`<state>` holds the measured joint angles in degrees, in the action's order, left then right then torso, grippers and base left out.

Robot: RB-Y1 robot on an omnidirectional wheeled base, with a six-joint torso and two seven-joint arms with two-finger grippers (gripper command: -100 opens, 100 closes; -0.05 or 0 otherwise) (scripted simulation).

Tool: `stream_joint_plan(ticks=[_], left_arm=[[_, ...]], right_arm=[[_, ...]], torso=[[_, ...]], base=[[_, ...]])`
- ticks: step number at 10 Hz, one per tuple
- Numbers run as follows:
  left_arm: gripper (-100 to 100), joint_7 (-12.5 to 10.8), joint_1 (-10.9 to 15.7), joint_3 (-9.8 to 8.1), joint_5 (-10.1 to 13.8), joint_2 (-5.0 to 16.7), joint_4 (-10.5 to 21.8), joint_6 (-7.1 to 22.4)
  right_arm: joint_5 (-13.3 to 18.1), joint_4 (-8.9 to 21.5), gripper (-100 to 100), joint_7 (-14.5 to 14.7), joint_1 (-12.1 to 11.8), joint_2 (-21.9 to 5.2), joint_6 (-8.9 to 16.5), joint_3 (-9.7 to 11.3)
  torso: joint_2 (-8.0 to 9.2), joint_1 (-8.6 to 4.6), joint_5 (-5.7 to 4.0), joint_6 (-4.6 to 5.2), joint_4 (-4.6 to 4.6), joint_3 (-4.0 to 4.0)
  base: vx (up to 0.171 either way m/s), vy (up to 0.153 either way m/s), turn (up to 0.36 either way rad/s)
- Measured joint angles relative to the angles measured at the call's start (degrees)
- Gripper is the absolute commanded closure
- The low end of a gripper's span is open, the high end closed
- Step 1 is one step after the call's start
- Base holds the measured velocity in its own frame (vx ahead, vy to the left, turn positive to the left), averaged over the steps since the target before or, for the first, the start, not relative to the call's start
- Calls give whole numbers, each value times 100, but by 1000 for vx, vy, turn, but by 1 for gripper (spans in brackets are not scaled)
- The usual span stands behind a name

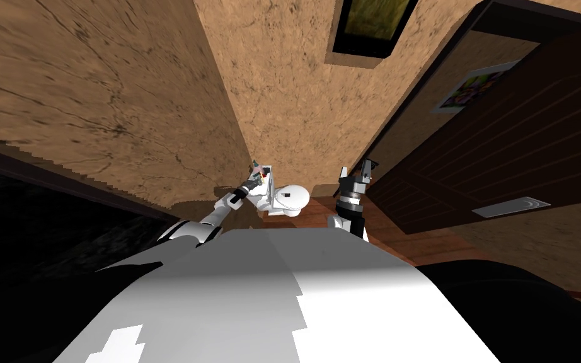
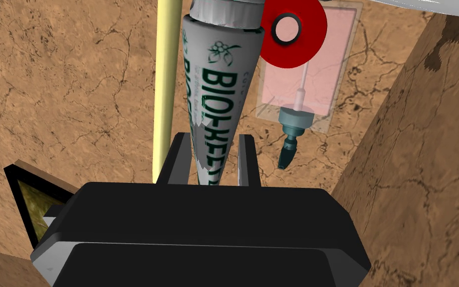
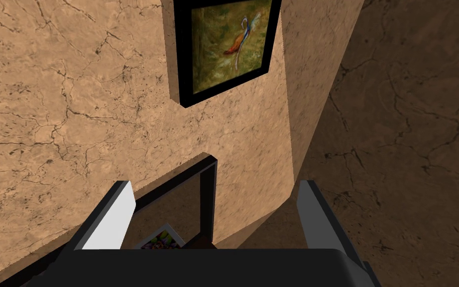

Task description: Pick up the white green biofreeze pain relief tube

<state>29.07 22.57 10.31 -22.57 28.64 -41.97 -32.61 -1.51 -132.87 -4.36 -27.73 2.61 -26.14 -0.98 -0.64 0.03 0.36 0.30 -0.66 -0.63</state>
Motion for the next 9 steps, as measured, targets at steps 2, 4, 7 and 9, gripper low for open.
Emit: stream_joint_plan(ticks=[2,4,7,9], left_arm=[[100,-18,-219,-106,-40,-1,-190,-36],[100,-14,-357,-244,-99,-30,-238,-47],[100,-113,-814,-323,-151,27,-762,118],[100,-169,-1072,-423,-213,60,-1054,184]], right_arm=[[0,0,0,0,0,0,0,0],[0,0,0,0,0,0,0,0],[0,0,0,0,0,0,0,0],[0,0,0,0,0,0,0,0]], torso=[[-1,1,10,-1,-19,-10],[-13,8,22,3,-39,-26],[-15,25,40,-18,-75,-46],[-21,31,43,-14,-78,-49]], base=[[14,2,-8],[35,4,-122],[9,-3,13],[33,4,-130]])
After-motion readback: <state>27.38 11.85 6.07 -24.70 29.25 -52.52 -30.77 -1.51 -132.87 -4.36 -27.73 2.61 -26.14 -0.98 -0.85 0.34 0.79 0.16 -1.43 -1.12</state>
